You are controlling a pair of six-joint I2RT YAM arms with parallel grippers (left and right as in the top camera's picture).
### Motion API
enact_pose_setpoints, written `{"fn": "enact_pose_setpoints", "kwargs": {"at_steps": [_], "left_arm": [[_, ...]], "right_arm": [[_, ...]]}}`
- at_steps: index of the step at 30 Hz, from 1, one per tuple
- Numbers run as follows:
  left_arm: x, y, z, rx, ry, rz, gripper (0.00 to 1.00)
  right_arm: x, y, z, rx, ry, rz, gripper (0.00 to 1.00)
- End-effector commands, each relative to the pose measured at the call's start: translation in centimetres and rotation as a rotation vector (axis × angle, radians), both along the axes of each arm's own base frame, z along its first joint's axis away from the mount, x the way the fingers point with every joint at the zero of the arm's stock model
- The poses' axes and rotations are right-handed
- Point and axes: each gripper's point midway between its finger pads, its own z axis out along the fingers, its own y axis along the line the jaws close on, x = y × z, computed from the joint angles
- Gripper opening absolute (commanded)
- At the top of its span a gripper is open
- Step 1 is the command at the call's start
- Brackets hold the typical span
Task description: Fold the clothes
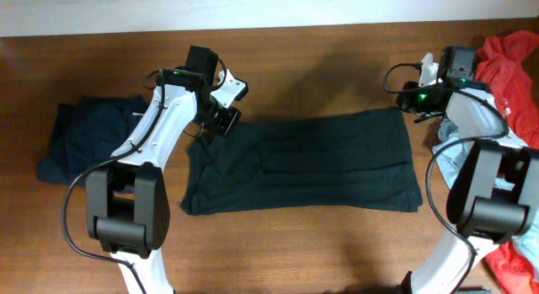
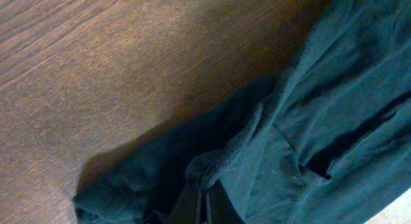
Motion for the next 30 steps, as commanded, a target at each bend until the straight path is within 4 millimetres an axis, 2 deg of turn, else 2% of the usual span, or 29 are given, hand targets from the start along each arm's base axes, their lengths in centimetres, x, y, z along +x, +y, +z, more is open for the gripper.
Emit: {"fn": "enact_pose_setpoints", "kwargs": {"at_steps": [1, 4, 9, 17, 23, 30], "left_arm": [[0.5, -0.5, 2.1, -0.030, -0.044, 0.005, 0.00], [0.5, -0.5, 2.1, -0.030, -0.044, 0.005, 0.01], [0.5, -0.5, 2.1, -0.030, -0.044, 0.005, 0.01], [0.5, -0.5, 2.2, -0.030, -0.045, 0.005, 0.01], [0.5, -0.5, 2.1, -0.029, -0.042, 0.005, 0.01], [0.4, -0.5, 2.1, -0.030, -0.039, 0.013, 0.01]], "right_arm": [[-0.2, 0.8, -2.9, 0.121, 0.073, -0.153, 0.43], [-0.6, 0.9, -3.7, 0.188, 0.121, -0.283, 0.43], [-0.7, 0.8, -3.9, 0.223, 0.142, -0.393, 0.43], [-0.3, -0.6, -4.1, 0.148, 0.117, -0.418, 0.42], [-0.2, -0.4, -4.4, 0.132, 0.116, -0.380, 0.24], [-0.2, -0.1, -4.3, 0.133, 0.114, -0.365, 0.11]]}}
